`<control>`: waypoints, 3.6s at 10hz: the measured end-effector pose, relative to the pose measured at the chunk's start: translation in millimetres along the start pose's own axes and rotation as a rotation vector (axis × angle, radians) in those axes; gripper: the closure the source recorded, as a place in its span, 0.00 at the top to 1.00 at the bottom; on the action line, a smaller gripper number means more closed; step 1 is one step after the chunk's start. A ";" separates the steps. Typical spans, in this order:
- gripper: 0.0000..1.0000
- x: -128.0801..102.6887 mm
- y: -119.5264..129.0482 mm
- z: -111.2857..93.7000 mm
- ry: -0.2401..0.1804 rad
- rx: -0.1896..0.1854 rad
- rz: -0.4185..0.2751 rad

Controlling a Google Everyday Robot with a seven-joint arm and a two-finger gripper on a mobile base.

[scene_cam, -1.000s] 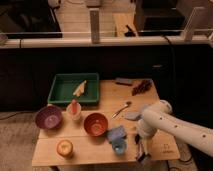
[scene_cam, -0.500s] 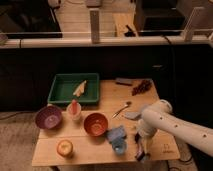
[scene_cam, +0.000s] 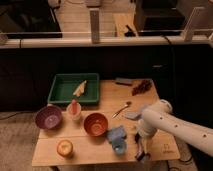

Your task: Wipe red bowl with brush

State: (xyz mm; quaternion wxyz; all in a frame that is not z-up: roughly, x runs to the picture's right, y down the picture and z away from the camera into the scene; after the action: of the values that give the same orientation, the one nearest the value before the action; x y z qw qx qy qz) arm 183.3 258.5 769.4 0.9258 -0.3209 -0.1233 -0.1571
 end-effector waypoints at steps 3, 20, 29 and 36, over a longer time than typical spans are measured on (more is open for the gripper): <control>0.80 -0.6 -3.0 -1.9 0.007 -0.016 -0.100; 0.53 18.1 -42.9 33.6 0.091 -0.017 -0.655; 0.00 23.8 -42.2 11.1 -0.052 0.024 -0.547; 0.00 0.1 -62.9 -117.3 -0.152 0.290 -0.379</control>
State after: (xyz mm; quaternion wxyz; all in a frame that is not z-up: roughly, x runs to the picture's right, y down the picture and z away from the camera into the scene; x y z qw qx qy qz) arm 175.1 137.4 714.8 0.9042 -0.1668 -0.2720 -0.2839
